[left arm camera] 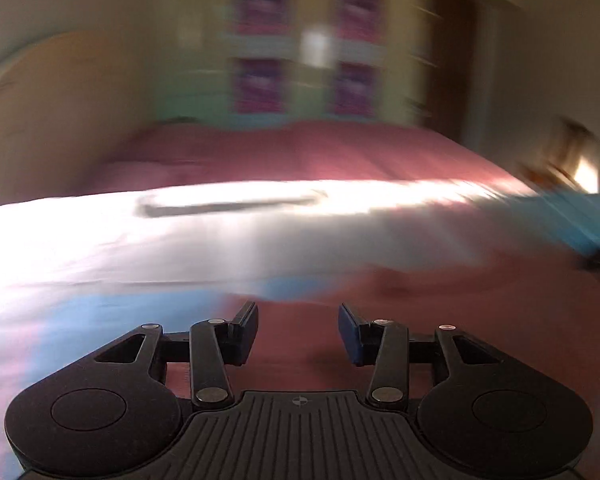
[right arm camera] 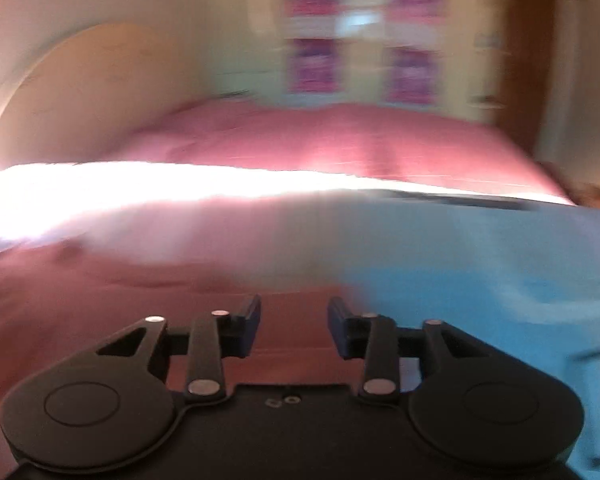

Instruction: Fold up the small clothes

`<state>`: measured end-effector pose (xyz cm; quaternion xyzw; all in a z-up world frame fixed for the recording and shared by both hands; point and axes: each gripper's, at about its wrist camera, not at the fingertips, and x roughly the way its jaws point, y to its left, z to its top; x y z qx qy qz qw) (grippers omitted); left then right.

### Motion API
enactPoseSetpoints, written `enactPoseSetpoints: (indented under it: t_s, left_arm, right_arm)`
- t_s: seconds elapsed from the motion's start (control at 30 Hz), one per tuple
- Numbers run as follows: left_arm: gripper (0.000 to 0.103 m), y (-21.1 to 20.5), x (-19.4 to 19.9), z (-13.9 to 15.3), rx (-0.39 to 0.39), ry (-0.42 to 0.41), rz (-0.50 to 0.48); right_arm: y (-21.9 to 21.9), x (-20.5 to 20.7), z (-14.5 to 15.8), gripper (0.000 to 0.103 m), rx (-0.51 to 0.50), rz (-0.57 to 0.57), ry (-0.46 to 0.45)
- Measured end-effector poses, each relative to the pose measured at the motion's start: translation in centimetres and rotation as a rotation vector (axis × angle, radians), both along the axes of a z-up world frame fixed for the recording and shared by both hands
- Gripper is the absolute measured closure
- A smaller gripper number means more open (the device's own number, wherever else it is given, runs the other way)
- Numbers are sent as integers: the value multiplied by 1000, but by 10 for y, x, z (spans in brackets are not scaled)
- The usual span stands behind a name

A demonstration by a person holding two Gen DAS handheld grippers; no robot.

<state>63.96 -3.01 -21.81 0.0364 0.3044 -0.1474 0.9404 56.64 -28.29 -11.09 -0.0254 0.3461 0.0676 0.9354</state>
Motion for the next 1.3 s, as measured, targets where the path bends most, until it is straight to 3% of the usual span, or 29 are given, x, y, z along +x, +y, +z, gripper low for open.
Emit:
enactPoseSetpoints:
  t_s: [0.07, 0.13, 0.3, 0.33, 0.37, 0.4, 0.47, 0.53, 0.6, 0.7, 0.83, 0.9, 0.97, 1.0, 1.07, 1.2, 1.3]
  left_arm:
    - [60, -38, -3, -4, 0, 29, -91]
    - [60, -59, -6, -8, 1, 39, -116]
    - [56, -43, -8, -15, 29, 61, -51]
    - [43, -29, -8, -15, 50, 54, -7]
    - [30, -14, -7, -14, 71, 50, 41]
    - [30, 7, -7, -15, 82, 53, 88]
    - [30, 45, -10, -15, 29, 72, 111]
    - [30, 61, -15, -15, 54, 82, 145]
    - [30, 67, -22, -13, 24, 71, 166]
    - [30, 58, -47, -1, -10, 23, 178]
    - [30, 16, -102, 15, -56, -42, 68]
    - [30, -5, -121, 14, -76, -26, 14]
    - [30, -29, -130, 0, -35, 22, -17]
    - [30, -37, -127, -13, 5, 87, -17]
    - [29, -47, -134, -18, 62, 60, -12]
    - [29, -50, -151, 2, -16, 20, -17]
    - [29, -57, -146, 2, 36, 20, -33]
  right_arm:
    - [43, 2, -7, 72, -10, 122, 26]
    - [77, 6, -15, 70, -1, 206, 46]
    - [101, 8, -33, 70, -50, 274, 71]
    - [96, 5, -33, 70, -65, 270, 66]
    - [87, 0, -32, 68, -70, 246, 55]
    - [69, -2, -30, 68, -80, 187, 42]
    - [26, 2, -30, 68, -111, 30, 22]
    - [-20, 0, -31, 68, -109, -143, 19]
    - [-48, -3, -32, 69, -28, -194, 34]
    - [-36, -10, -20, 68, -49, -207, 1]
    - [11, -45, -7, 68, -8, -44, -62]
    - [33, -61, -9, 69, 36, 57, -53]
    - [56, -70, -22, 68, -14, 141, -32]
    - [66, -69, -33, 68, -54, 157, 0]
    - [71, -67, -44, 67, -69, 127, -7]
    - [76, -73, -28, 66, 5, 124, -19]
    - [88, -82, -34, 66, -29, 195, 4]
